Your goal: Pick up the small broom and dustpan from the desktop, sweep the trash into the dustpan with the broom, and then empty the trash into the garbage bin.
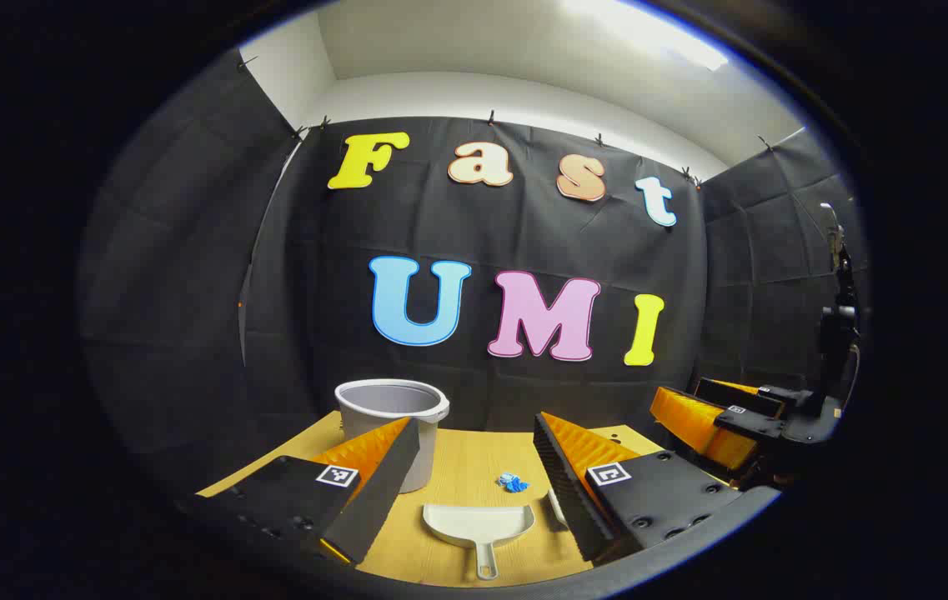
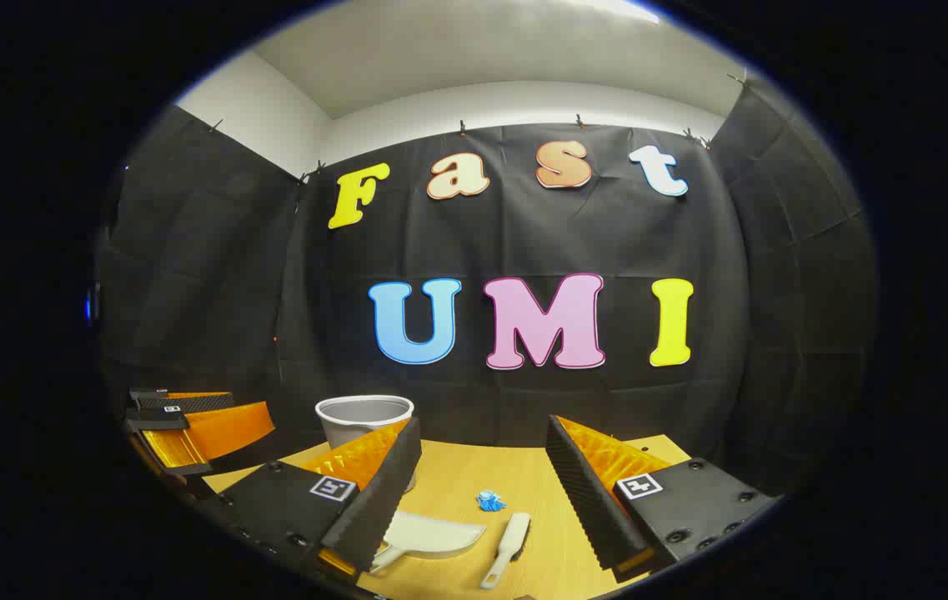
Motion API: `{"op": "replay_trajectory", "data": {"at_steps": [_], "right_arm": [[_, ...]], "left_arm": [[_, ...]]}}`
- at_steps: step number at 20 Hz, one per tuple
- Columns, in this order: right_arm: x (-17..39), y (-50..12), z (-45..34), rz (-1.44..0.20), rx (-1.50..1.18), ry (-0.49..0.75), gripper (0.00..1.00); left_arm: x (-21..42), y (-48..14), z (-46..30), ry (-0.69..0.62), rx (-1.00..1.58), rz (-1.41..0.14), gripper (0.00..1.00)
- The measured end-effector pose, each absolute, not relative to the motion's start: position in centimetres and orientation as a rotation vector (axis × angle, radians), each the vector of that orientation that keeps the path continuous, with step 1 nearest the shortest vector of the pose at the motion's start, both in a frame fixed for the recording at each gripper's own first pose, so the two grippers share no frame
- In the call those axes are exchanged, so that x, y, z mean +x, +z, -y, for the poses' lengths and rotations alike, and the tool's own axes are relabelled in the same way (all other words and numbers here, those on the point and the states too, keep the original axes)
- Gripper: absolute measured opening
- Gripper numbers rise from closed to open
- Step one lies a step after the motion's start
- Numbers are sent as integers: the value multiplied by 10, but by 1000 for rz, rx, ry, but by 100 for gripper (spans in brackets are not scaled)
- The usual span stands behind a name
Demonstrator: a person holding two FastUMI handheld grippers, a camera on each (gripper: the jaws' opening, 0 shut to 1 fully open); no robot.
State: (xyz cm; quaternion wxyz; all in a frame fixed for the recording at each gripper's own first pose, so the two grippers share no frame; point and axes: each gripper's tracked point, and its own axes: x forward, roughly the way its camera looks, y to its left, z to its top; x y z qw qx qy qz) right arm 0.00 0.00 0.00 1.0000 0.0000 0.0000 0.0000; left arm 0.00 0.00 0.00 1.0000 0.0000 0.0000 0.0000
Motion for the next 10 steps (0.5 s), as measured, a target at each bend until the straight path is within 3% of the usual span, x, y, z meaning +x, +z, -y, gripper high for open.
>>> {"op": "replay_trajectory", "data": {"at_steps": [10], "right_arm": [[-18, -6, 15, -13, -16, -36, 97]], "left_arm": [[-6, -3, 15, 16, 31, 16, 83]]}}
